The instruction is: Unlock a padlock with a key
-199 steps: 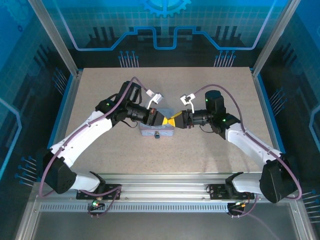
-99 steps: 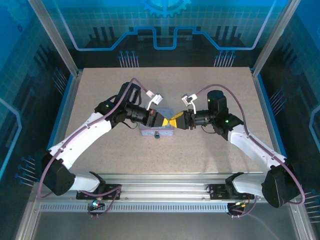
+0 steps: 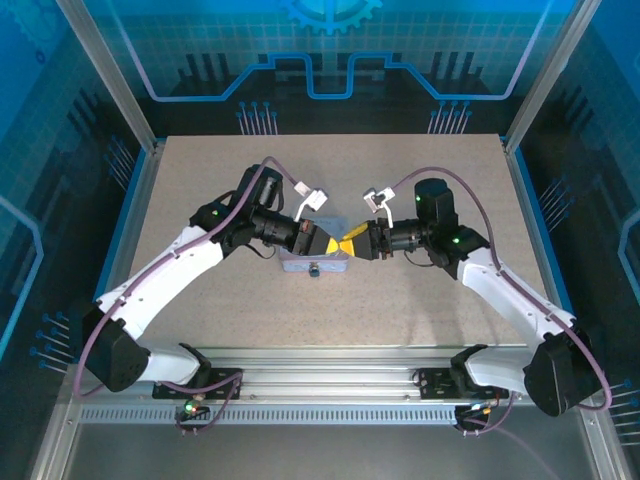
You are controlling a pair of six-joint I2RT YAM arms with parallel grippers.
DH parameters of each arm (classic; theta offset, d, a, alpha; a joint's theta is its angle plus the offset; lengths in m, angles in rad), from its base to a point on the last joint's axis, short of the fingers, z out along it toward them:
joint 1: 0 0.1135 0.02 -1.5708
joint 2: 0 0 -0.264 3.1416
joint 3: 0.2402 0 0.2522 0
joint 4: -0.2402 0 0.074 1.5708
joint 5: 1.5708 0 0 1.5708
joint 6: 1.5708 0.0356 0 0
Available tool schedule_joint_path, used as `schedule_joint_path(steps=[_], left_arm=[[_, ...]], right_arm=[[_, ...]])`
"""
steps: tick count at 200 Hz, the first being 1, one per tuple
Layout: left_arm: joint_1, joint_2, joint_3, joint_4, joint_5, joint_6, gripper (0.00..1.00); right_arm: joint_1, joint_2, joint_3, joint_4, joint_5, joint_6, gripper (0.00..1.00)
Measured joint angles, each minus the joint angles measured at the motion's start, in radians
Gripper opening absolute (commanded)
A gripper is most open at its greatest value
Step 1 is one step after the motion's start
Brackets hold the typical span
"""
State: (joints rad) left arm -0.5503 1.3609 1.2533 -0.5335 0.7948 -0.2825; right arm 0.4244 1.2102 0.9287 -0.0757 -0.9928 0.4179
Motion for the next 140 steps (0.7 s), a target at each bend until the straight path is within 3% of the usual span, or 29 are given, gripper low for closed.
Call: schedule_joint_path(steps=[49, 85, 140], left_arm=[[-0.002, 0.0, 0.0, 0.001, 0.001, 0.0, 0.0], [-0.005, 0.0, 0.0, 0.0, 0.014, 0.0, 0.0], [-0.006, 0.0, -0.002, -0.003, 0.014, 0.0, 0.0]], right_arm=[[0.0, -0.005, 0.008, 0.008, -0.003, 0.006, 0.21], [-0.007, -0.005, 0.008, -0.003, -0.003, -0.01, 0.0], [-0.008, -0.01, 0.01, -0.036, -0.004, -0.042, 0.0]])
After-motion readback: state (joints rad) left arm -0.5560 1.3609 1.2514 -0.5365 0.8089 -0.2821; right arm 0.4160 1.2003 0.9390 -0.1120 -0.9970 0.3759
